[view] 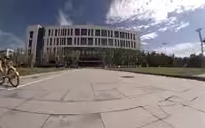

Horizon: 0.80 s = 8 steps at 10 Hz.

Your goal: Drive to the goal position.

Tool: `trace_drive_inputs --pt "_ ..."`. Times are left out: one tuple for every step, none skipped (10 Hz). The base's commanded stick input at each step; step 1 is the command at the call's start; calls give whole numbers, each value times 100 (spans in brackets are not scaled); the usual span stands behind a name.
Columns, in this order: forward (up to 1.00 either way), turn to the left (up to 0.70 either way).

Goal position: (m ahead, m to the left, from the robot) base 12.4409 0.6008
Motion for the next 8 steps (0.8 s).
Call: trace_drive_inputs --pt "70 34" --pt "70 21" --pt "70 13" --pt "70 6" --pt "70 1" --pt "70 -1" --pt "70 -1" --pt "70 -1"
